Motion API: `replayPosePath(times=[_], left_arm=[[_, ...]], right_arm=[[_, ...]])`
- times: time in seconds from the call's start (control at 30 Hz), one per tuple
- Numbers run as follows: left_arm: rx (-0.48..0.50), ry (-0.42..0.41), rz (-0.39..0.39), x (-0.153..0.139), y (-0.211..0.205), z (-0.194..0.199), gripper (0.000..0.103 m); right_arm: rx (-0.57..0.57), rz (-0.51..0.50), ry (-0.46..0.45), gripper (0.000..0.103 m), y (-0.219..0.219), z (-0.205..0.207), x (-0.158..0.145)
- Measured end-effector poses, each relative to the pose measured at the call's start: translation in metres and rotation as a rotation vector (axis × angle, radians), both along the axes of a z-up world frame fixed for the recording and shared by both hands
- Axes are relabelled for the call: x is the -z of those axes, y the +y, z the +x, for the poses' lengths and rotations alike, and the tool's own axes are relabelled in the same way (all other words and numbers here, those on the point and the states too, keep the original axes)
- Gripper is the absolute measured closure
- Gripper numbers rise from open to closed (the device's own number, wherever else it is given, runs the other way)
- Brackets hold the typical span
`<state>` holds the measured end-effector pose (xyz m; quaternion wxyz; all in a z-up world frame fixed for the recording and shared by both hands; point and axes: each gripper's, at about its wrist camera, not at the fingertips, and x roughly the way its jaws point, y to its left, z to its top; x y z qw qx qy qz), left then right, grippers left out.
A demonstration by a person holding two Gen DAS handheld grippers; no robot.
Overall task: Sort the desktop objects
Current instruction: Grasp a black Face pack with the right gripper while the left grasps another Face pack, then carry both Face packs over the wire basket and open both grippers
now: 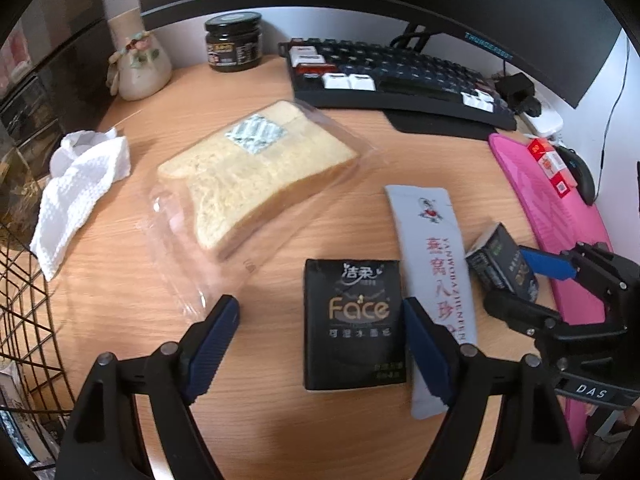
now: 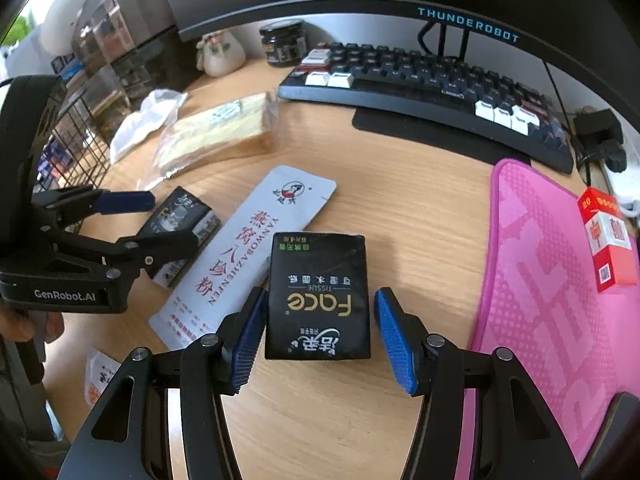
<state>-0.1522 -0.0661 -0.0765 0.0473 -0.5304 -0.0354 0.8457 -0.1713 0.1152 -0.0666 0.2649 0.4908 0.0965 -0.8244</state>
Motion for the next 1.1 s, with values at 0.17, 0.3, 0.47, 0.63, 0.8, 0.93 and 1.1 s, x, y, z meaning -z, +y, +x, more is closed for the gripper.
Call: replayPosePath(times=[0.17, 0.3, 0.47, 0.63, 0.8, 0.93, 1.1], left_arm=[[-0.001, 0.02, -0.081, 0.004, 0.002, 0.0, 0.029], [0.016, 0.043, -0.091, 0.0, 0.007, 0.001, 0.049], [0.022, 0.045, -0.088, 0.0, 0.007, 0.001, 0.051], [0.04, 0.036, -0.064, -0.001, 0.01, 0.002, 0.051], [0.035, 0.066, -0.065, -0.015, 0.014, 0.009, 0.051], [0.037, 0.101, -0.065, -0.033, 0.016, 0.018, 0.051], [0.016, 0.165, -0.054, -0.065, 0.01, 0.039, 0.051]], right_arm=[[-0.011, 0.009, 0.018, 0.047, -0.006, 0.0, 0.001], [-0.029, 0.039, 0.046, 0.047, -0.01, 0.002, 0.002], [-0.026, 0.048, 0.061, 0.056, -0.008, 0.003, 0.003], [-0.029, 0.029, 0.034, 0.056, -0.003, 0.003, 0.001], [-0.015, 0.008, 0.034, 0.056, 0.004, 0.006, -0.005], [-0.017, -0.012, 0.053, 0.056, 0.006, 0.013, -0.019], [-0.058, -0.037, 0.1, 0.056, -0.008, 0.031, -0.048]])
